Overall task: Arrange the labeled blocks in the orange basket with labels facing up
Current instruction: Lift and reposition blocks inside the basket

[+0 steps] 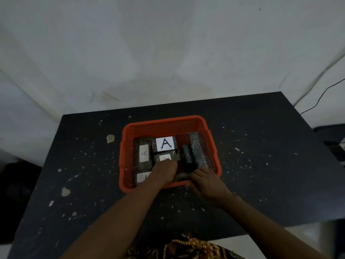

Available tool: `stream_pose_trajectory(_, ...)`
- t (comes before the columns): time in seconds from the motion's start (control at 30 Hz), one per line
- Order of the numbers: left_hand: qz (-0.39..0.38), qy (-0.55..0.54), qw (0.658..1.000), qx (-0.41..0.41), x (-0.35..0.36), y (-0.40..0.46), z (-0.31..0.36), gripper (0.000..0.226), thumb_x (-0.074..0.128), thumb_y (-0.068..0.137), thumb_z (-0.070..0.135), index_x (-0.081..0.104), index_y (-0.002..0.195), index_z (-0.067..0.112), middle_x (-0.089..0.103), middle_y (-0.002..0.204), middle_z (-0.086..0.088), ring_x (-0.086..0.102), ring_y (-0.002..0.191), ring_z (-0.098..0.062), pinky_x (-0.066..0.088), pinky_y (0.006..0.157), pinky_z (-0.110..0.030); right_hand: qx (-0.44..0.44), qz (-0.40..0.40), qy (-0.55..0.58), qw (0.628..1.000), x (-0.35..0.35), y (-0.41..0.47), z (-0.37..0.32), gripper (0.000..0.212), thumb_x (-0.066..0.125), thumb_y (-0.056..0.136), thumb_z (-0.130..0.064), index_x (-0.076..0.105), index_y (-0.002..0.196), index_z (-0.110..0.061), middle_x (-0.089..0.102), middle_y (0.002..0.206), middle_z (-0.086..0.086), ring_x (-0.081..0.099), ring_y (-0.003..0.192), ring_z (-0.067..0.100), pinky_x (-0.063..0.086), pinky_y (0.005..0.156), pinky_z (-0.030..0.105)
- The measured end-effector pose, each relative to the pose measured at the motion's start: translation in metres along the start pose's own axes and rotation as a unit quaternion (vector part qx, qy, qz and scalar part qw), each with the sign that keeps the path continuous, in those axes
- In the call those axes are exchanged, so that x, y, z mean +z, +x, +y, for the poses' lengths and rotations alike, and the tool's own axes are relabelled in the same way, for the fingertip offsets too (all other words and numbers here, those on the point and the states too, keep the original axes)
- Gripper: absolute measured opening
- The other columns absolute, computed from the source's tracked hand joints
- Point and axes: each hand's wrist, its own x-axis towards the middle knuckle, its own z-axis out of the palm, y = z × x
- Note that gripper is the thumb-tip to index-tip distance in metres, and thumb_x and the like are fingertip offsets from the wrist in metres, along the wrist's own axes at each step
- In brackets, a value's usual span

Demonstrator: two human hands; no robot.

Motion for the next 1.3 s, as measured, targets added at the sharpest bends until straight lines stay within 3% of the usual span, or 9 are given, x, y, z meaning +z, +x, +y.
stream_pose_trajectory(0.17,-0.002,-0.007,1.0,-0.021,0.001,0.005,0.002,0.016,0.063,0.089,0.027,0.062,0.09,0.012,0.065,0.097,-0.012,0.059,0.083,-0.024,0.041,0.065,-0.032,-0.023,-0.012,-0.019,0.999,0.003,-0.005,0.003,0.046,0.031,0.095,-0.047,0.057,0.125,-0.024,0.064,0.11,-0.003,0.055,0.103,0.018,0.045,0.09,0.038)
stream_pose_trajectory(0.33,-0.038,-0.003,0.999,-0.021,-0.003,0.004,0.004,0.02,0.067,0.087,0.024,0.067,0.1,0.01,0.066,0.102,-0.012,0.062,0.09,-0.026,0.041,0.067,-0.031,-0.036,0.008,-0.065,0.997,0.008,-0.004,0.006,0.038,0.035,0.093,-0.04,0.061,0.114,-0.022,0.068,0.103,0.001,0.061,0.09,0.022,0.048,0.079,0.039)
stream_pose_trajectory(0.63,-0.108,-0.06,0.99,-0.06,-0.027,-0.014,-0.005,0.042,0.061,0.088,0.036,0.054,0.126,0.017,0.062,0.119,-0.008,0.058,0.096,-0.022,0.045,0.078,-0.032,-0.044,-0.011,-0.053,0.998,0.013,-0.004,0.012,0.038,0.029,0.098,-0.041,0.05,0.126,-0.027,0.061,0.121,-0.002,0.055,0.106,0.019,0.041,0.093,0.04)
stream_pose_trajectory(0.83,0.029,-0.153,0.984,-0.084,-0.029,-0.026,-0.011,0.055,0.063,0.088,0.043,0.044,0.134,0.018,0.063,0.124,-0.007,0.062,0.104,-0.021,0.051,0.093,-0.041,-0.054,0.014,-0.062,0.997,0.013,-0.005,0.011,0.028,0.037,0.099,-0.039,0.057,0.113,-0.025,0.064,0.108,-0.003,0.056,0.093,0.019,0.043,0.081,0.038)
stream_pose_trajectory(0.93,0.081,-0.37,0.92,-0.102,-0.03,-0.025,-0.011,0.064,0.057,0.095,0.029,0.023,0.15,0.023,0.051,0.14,-0.002,0.057,0.115,-0.018,0.047,0.1,-0.039,-0.048,0.011,-0.059,0.997,0.013,-0.005,0.011,0.027,0.038,0.098,-0.039,0.056,0.113,-0.026,0.063,0.11,-0.003,0.056,0.096,0.019,0.042,0.083,0.038)
stream_pose_trajectory(1.0,0.123,-0.449,0.876,-0.124,-0.03,-0.024,-0.01,0.048,0.06,0.095,0.024,0.041,0.139,0.018,0.064,0.122,-0.004,0.065,0.096,-0.018,0.056,0.081,-0.036,-0.042,0.004,-0.059,0.997,0.015,-0.005,0.012,0.029,0.035,0.098,-0.04,0.055,0.115,-0.027,0.062,0.112,-0.004,0.056,0.099,0.018,0.042,0.086,0.038)
stream_pose_trajectory(1.1,0.205,-0.52,0.819,-0.127,-0.027,-0.027,-0.011,0.012,0.071,0.088,0.021,0.064,0.098,0.019,0.074,0.085,0.001,0.071,0.074,-0.017,0.056,0.054,-0.025,-0.035,-0.001,-0.062,0.997,0.017,-0.005,0.012,0.03,0.034,0.098,-0.042,0.053,0.117,-0.028,0.061,0.115,-0.004,0.055,0.101,0.018,0.041,0.088,0.037)
stream_pose_trajectory(1.17,0.22,-0.574,0.78,-0.118,-0.025,-0.032,-0.012,0.008,0.074,0.087,0.021,0.067,0.091,0.02,0.076,0.082,0.002,0.071,0.069,-0.015,0.054,0.054,-0.022,-0.028,-0.001,-0.064,0.998,0.018,-0.005,0.011,0.031,0.032,0.097,-0.044,0.051,0.117,-0.03,0.061,0.115,-0.005,0.055,0.101,0.017,0.041,0.089,0.038)
stream_pose_trajectory(1.3,0.19,-0.671,0.71,-0.102,-0.022,-0.037,-0.015,0.024,0.065,0.093,0.031,0.066,0.107,0.012,0.075,0.098,-0.009,0.072,0.079,-0.025,0.056,0.06,-0.029,-0.016,-0.008,-0.069,0.997,0.017,-0.004,0.008,0.034,0.029,0.096,-0.046,0.051,0.116,-0.03,0.06,0.115,-0.004,0.055,0.102,0.018,0.04,0.09,0.039)
